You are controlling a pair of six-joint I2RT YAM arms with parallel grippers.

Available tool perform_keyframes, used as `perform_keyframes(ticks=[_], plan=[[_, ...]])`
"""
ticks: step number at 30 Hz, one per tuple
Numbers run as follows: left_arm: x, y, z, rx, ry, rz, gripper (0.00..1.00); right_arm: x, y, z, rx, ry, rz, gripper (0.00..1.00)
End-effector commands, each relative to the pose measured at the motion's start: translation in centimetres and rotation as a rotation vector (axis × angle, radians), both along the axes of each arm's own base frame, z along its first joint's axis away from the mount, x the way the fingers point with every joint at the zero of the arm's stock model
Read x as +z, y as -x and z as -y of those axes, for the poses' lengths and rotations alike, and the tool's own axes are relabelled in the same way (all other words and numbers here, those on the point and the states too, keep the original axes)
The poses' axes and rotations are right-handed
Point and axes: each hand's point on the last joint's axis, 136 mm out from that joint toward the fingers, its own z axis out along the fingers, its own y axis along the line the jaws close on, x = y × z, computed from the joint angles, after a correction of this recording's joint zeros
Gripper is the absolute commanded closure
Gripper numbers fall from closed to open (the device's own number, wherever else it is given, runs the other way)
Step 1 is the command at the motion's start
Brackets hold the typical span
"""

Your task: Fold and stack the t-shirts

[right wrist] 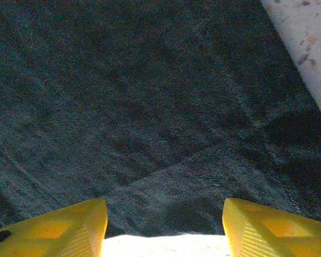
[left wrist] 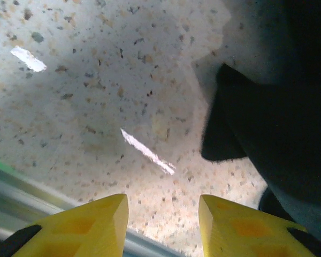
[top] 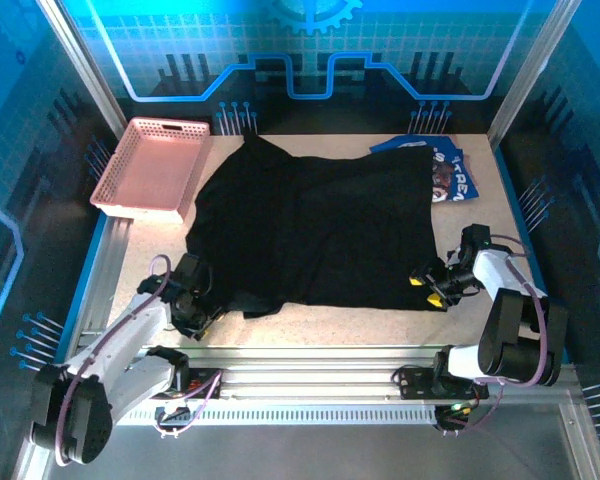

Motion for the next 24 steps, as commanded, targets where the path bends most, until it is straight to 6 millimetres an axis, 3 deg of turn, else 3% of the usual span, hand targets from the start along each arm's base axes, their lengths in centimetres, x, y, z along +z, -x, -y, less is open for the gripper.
perform_keyframes(ticks=[1,7,16,24], plan=[[-0.6,-2.2,0.5,0.027,0.01,0.062,0.59,0.7,-0.6,-0.4,0.033,-0.012,0.024,0.39],[-0.9,-4.0,1.2,0.023,0.031,0.101,0.58,0.6,-0.3,-0.3,0.041,-0.004,0.022,0.39],[-2.4,-3.9,1.2,0.008,0.02,0.058,0.62,0.4,-0.3,0.0,0.04,-0.004,0.018,0.39],[-3.6,-4.1,0.8,-0.021,-0.017,0.029,0.73,0.5,-0.3,0.2,0.032,-0.001,0.016,0.39]])
